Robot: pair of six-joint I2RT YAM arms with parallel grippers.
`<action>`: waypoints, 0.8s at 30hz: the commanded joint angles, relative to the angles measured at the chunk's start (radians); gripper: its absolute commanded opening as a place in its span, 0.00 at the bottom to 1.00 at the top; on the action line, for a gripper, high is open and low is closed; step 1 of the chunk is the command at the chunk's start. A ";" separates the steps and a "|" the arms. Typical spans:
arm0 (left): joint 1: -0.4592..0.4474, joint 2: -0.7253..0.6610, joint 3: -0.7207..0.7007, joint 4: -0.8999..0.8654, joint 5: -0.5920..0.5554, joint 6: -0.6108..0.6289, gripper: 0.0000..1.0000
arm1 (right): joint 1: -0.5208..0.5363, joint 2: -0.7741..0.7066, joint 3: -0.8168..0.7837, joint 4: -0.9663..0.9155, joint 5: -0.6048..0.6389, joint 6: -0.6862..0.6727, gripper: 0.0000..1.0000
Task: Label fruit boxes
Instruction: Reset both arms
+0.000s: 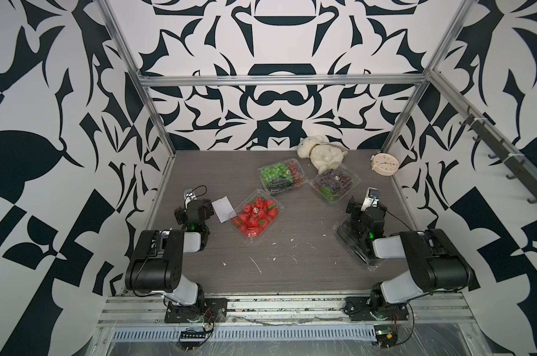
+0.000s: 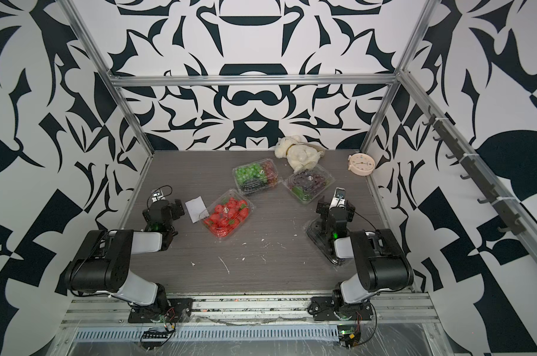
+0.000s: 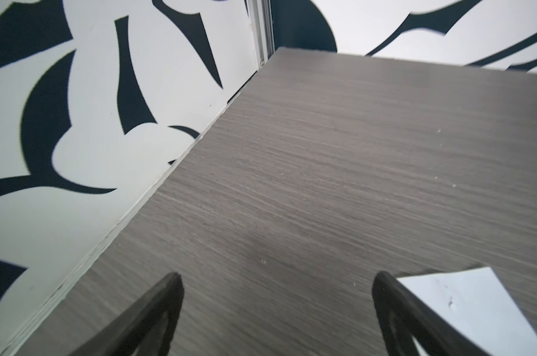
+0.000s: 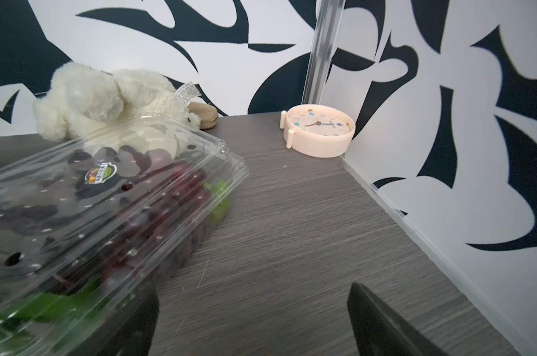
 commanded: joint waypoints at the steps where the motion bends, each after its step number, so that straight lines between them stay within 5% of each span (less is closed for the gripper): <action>1: 0.007 0.015 -0.022 0.118 0.086 0.004 0.99 | 0.006 0.023 0.034 -0.121 -0.061 -0.024 0.99; 22: 0.015 0.016 -0.026 0.127 0.094 0.001 1.00 | 0.009 0.019 0.055 -0.167 -0.187 -0.066 1.00; 24: 0.015 0.016 -0.026 0.127 0.094 0.001 1.00 | 0.010 0.015 0.037 -0.138 -0.289 -0.112 0.99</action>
